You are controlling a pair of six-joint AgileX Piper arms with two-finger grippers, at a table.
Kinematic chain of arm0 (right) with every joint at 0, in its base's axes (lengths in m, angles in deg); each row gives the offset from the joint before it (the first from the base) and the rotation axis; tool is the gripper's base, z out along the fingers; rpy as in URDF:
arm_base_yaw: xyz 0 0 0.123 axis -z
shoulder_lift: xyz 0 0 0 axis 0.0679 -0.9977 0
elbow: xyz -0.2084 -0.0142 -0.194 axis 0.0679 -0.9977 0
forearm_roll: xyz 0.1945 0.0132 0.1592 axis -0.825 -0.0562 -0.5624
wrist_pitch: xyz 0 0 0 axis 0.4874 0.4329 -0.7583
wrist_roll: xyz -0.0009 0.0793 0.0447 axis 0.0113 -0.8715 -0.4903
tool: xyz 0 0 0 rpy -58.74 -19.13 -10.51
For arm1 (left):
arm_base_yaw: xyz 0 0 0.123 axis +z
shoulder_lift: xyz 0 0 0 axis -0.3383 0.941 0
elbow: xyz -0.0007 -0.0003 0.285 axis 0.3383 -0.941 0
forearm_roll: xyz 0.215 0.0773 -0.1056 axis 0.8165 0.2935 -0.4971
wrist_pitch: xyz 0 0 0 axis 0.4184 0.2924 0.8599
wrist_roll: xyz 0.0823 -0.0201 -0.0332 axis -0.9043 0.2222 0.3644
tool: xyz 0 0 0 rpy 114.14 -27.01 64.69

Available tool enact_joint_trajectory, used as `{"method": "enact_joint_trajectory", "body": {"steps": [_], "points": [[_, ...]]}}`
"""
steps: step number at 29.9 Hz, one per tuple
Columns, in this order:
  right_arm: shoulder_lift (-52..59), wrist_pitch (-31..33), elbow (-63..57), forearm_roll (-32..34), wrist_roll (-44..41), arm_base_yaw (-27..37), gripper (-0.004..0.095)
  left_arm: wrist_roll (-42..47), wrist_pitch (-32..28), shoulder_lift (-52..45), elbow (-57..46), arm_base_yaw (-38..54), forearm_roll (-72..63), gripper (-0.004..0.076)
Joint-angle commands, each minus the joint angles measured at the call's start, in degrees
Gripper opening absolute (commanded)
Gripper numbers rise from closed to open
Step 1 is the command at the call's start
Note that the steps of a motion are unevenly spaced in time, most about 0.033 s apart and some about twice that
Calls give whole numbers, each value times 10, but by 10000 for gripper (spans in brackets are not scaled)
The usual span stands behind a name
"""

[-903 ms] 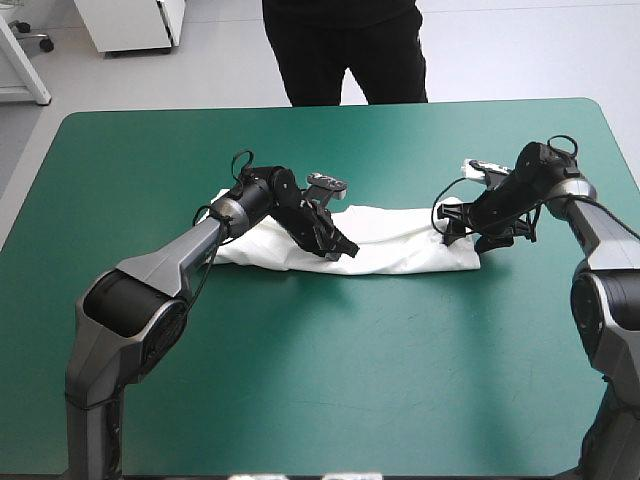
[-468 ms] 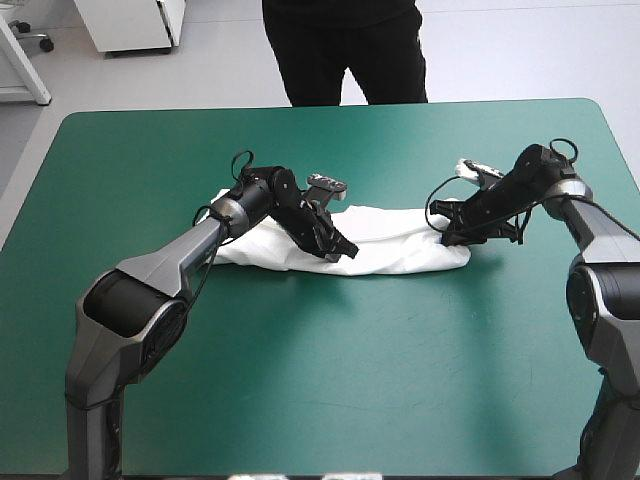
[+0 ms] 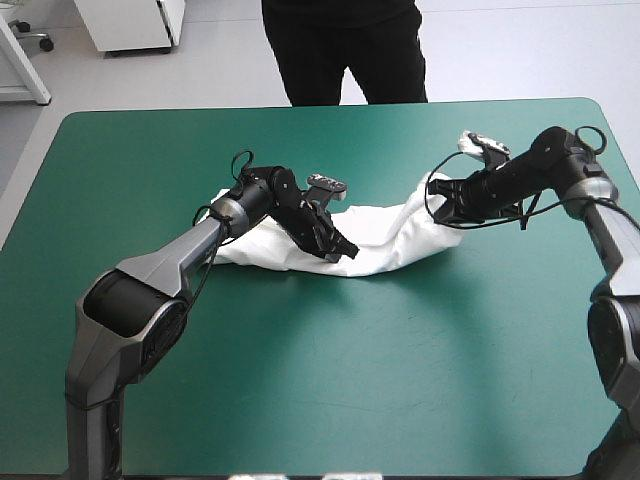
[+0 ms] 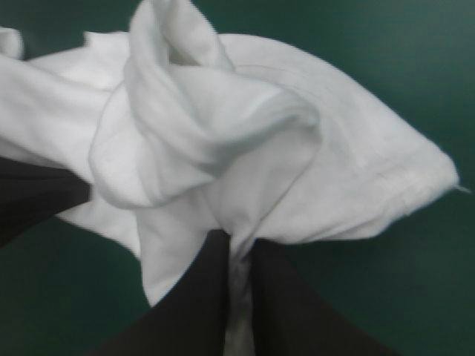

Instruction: Fold the cloth

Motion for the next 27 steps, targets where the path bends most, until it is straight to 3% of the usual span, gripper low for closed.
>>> {"method": "enact_joint_trajectory", "body": {"steps": [1, 17, 27], "points": [[79, 1, 14, -59, 25, -14, -17, 1, 1, -29, 13, -4, -13, -9], [146, -54, 15, -84, 31, -94, -17, 1, 0, -30, 14, -4, -13, -9], [146, -68, 15, -84, 40, -94, -17, 10, 88, -163, 54, -2, 94, -9]]}}
